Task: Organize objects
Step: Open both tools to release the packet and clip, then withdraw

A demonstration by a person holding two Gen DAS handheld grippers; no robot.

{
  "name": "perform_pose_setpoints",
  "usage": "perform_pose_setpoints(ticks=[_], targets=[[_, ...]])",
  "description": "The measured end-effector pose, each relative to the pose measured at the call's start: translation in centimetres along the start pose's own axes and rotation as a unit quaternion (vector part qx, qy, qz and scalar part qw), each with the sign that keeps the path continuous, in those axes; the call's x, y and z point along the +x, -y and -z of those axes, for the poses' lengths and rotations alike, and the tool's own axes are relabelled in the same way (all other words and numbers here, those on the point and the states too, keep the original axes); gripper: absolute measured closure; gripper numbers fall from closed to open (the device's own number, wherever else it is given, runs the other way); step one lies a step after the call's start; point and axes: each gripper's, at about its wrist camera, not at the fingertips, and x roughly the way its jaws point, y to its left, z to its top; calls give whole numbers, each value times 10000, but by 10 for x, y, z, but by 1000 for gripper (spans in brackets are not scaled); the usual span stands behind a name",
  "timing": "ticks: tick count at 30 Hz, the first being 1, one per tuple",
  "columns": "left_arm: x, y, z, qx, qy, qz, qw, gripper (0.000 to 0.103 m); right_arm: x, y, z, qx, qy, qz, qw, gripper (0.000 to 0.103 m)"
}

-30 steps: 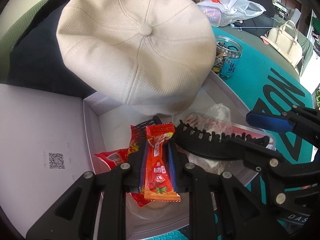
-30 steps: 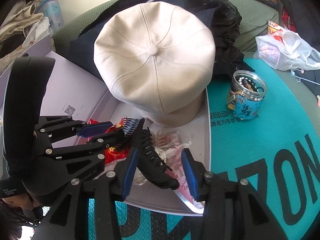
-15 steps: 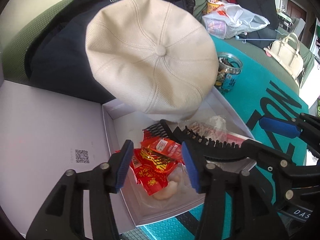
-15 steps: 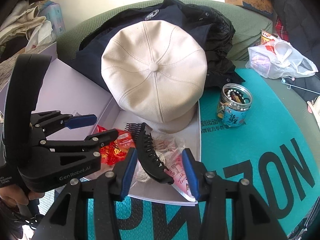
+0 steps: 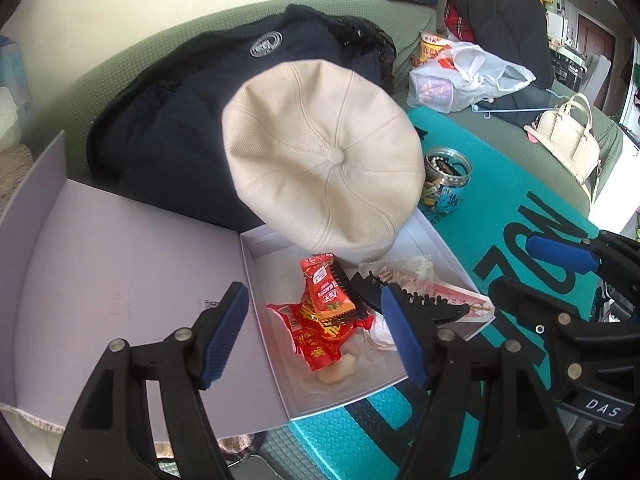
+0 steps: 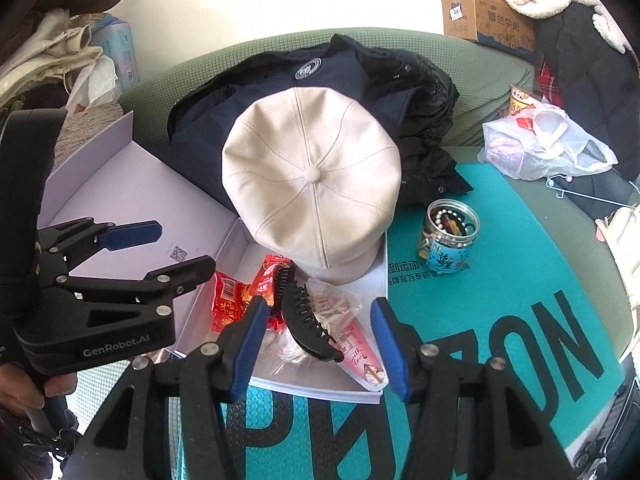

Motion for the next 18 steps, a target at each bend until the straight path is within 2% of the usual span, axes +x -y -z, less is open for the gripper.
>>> perform_pose_setpoints(ticks=[4,10,18], targets=[[-30,-3,-1,-57,111,-30,9999,23,-24,-5,-4,-35,198,34,9998,44],[-69,-1,3,-102,276,-178,9994,12,-59,-12,-6,-9,390,195,9990,36],[-111,0,18,-246,368,-174,9989,8,-98,-18,9,8,472,402,9981,32]])
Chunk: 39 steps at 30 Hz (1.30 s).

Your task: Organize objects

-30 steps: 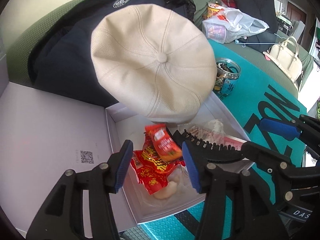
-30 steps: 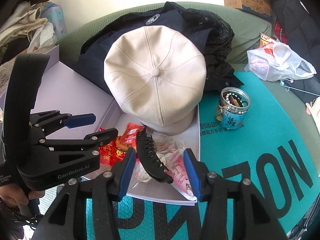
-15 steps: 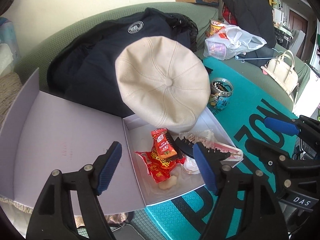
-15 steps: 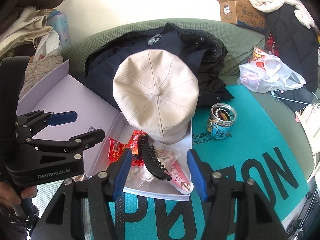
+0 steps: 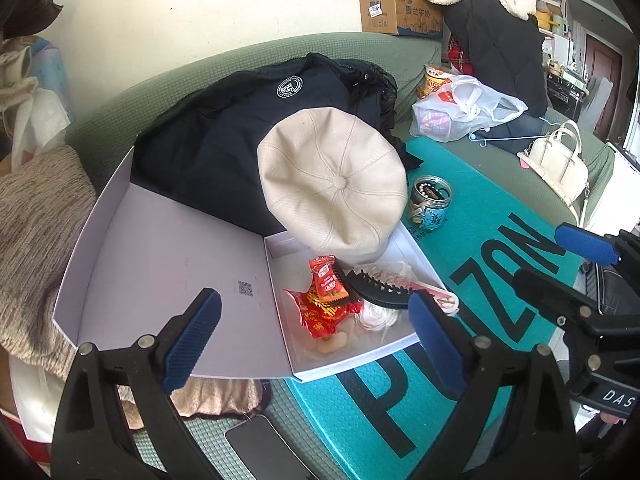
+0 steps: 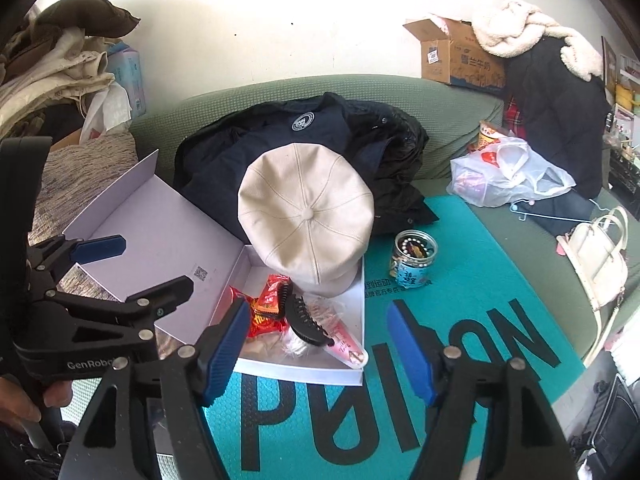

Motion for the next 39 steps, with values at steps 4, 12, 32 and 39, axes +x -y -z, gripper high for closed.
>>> perform_pose_setpoints(ticks=[4,12,32,39], targets=[[-16,2,7,-4,16,12,10000,5,-15,1,10,114,8,10,9999,32],[-43,6,31,57,116,-78,9999,5,-33,-5,35,204,-6,90,9998,31],[-55,-5,79,-207,-188,-2,9996,5,-43,-16,70,331,-214,158,9991,31],[-56,-9,83,-263,-241,18,9994,5,-41,-21,70,271,-258,129,9992,31]])
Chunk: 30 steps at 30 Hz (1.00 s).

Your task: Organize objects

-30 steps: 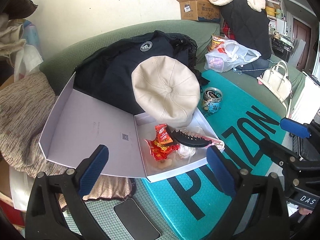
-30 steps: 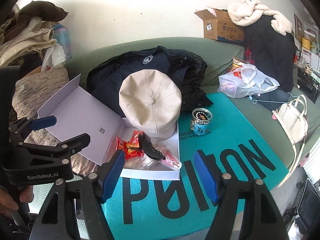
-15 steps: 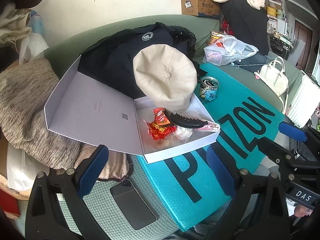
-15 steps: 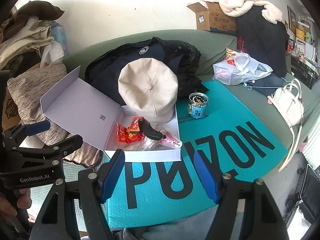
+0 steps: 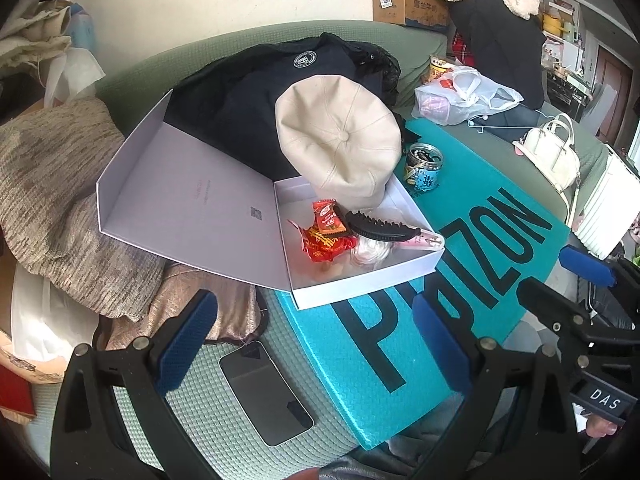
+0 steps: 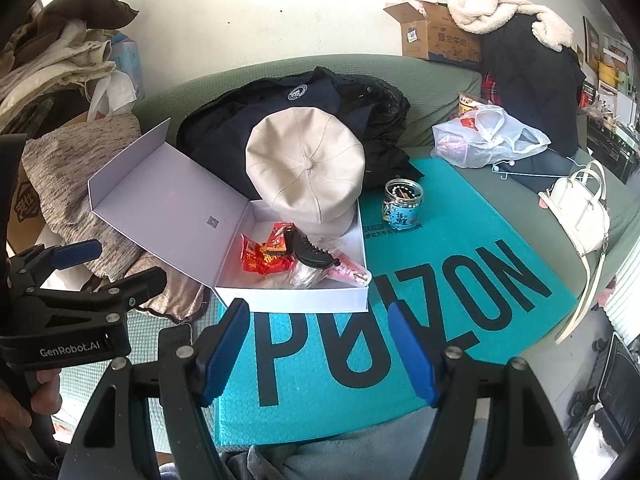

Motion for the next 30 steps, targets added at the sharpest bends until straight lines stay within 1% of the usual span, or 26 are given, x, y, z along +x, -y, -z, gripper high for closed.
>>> perform_pose_setpoints(ticks=[11,22,30], targets=[[0,-2,-1,-66,-7,49,10000,5,4,0,0,-1,-61,24,10000,31],[1,-4,-1,-83,-53,-3,10000,5,6,0,2,-23,-101,15,9999,31],[1,-4,-1,-77,-68,47,9999,5,5,0,2,-20,-112,29,9999,31]])
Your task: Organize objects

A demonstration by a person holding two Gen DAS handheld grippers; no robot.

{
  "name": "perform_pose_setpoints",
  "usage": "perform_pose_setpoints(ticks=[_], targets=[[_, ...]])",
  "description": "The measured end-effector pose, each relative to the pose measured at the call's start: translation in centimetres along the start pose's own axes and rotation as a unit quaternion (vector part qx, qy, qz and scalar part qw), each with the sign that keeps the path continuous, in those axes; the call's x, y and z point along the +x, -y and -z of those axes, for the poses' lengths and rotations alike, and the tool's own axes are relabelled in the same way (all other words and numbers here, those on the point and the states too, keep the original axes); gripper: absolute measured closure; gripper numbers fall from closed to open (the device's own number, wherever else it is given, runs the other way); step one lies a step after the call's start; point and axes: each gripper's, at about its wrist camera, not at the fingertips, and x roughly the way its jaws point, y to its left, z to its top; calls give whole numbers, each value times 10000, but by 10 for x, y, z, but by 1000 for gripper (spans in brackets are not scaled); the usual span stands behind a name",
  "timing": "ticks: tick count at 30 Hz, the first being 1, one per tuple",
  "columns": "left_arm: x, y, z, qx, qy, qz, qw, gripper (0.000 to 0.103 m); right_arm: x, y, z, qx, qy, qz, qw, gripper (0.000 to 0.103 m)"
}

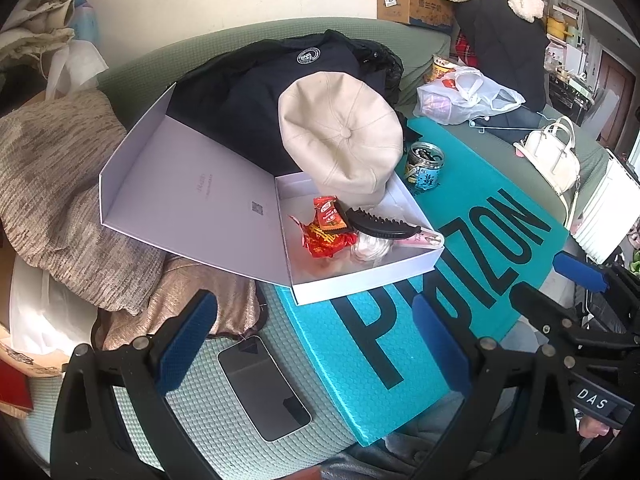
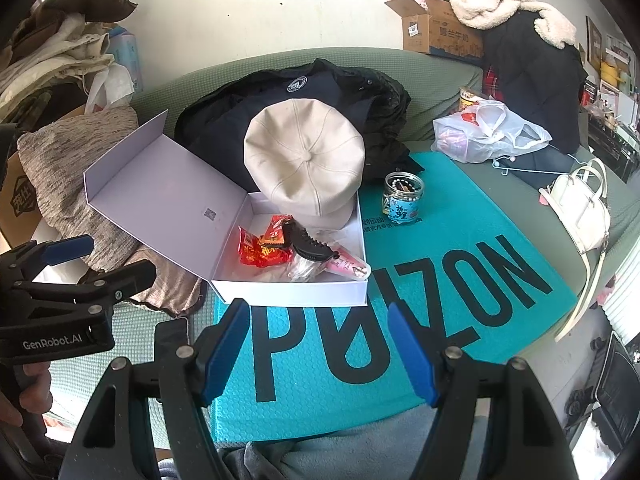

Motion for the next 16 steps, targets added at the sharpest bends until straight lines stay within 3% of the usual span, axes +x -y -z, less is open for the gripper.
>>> perform_pose_setpoints(ticks=[16], targets=[[5,5,3,107,-4,-47,9999,5,14,4,8,63,-161,-7,9999,31]])
